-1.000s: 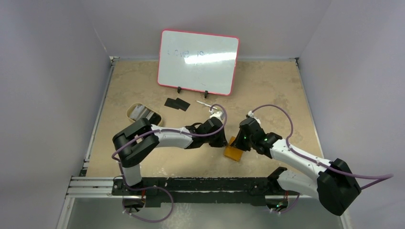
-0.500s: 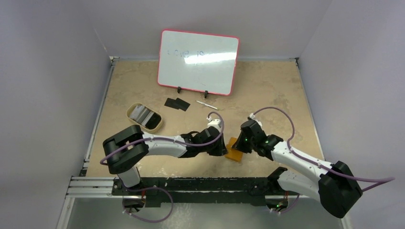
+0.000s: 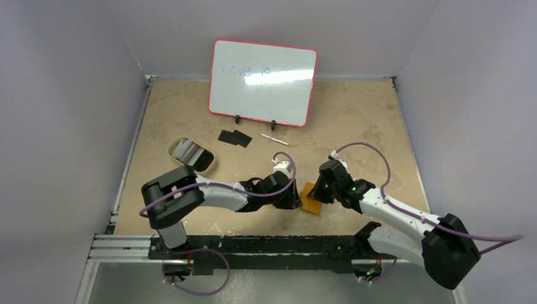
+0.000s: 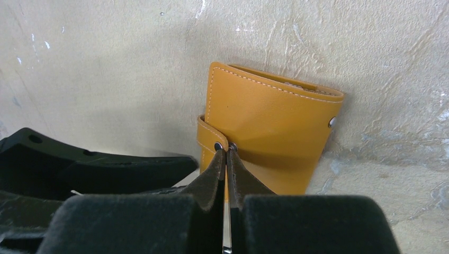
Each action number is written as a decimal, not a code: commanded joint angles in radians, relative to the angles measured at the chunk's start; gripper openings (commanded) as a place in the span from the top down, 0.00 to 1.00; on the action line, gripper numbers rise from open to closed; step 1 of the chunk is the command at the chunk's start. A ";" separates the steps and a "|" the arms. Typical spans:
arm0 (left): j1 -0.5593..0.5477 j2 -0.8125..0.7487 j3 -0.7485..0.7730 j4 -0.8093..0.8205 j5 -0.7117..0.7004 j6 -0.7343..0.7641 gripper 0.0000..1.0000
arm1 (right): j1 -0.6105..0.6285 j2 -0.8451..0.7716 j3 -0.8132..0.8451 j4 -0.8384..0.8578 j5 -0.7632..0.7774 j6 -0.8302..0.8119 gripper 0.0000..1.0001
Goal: Put the credit cards into the card holder
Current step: Close the card holder at the center of the board.
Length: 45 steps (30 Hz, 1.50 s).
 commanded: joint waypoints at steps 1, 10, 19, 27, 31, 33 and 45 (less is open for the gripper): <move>-0.002 0.043 0.040 0.062 0.001 -0.017 0.65 | -0.004 -0.016 -0.012 0.007 0.016 0.006 1.00; -0.002 0.100 0.087 0.015 -0.019 -0.025 1.00 | -0.004 -0.014 -0.021 0.045 -0.003 -0.011 1.00; 0.033 -0.062 0.066 -0.252 -0.267 0.027 1.00 | -0.004 0.173 0.178 0.092 -0.024 -0.127 1.00; 0.074 -0.111 -0.014 -0.225 -0.263 0.033 1.00 | -0.007 0.320 0.249 0.168 -0.049 -0.158 1.00; 0.082 -0.072 -0.010 -0.224 -0.245 0.037 1.00 | -0.010 0.372 0.255 0.202 -0.073 -0.158 1.00; 0.083 -0.058 -0.012 -0.217 -0.239 0.036 1.00 | -0.012 0.387 0.257 0.208 -0.083 -0.154 1.00; 0.083 -0.042 -0.012 -0.220 -0.252 0.036 1.00 | -0.012 0.323 0.243 0.153 -0.079 -0.115 1.00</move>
